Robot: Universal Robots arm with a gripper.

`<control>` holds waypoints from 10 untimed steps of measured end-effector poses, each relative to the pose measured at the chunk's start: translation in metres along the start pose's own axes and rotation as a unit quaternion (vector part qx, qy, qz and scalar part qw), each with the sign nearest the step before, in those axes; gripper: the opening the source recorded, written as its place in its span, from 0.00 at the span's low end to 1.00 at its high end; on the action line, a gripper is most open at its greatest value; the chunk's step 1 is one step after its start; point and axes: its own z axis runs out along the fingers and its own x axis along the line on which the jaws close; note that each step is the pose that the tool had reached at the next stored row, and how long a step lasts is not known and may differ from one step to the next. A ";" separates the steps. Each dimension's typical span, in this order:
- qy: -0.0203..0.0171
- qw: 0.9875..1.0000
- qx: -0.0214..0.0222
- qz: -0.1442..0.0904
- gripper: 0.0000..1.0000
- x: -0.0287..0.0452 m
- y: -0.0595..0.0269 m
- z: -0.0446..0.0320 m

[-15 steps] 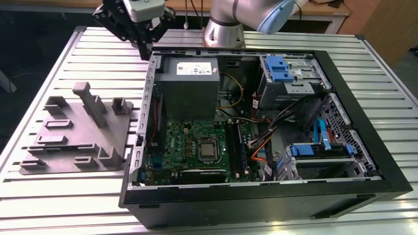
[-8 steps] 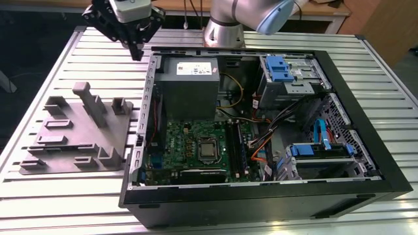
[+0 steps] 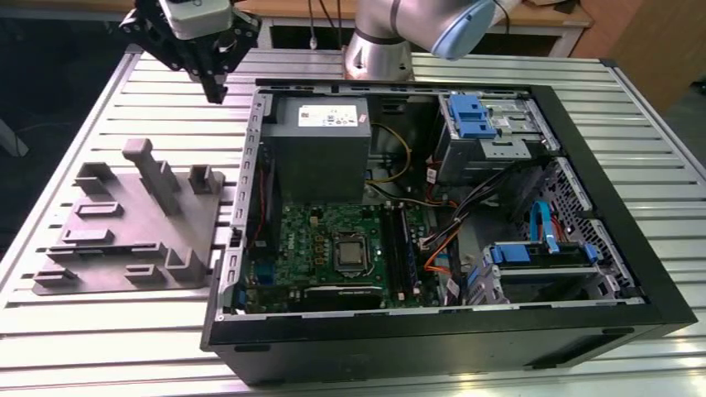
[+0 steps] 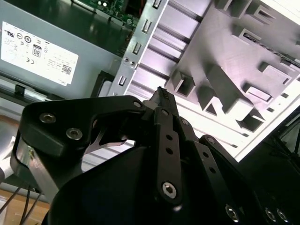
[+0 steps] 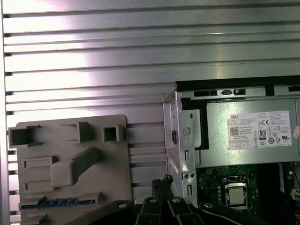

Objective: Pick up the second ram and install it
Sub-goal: 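Reach for the second ram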

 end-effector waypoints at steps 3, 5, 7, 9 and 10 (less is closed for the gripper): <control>0.000 1.000 0.000 0.000 0.10 0.0065 -0.0005 0.0004; 0.000 1.000 0.000 0.000 0.10 0.0113 -0.0009 0.0008; 0.000 1.000 0.000 0.000 0.10 0.0167 -0.0013 0.0011; 0.000 1.000 0.000 0.000 0.10 0.0222 -0.0017 0.0014; 0.000 1.000 0.000 0.000 0.10 0.0250 -0.0020 0.0016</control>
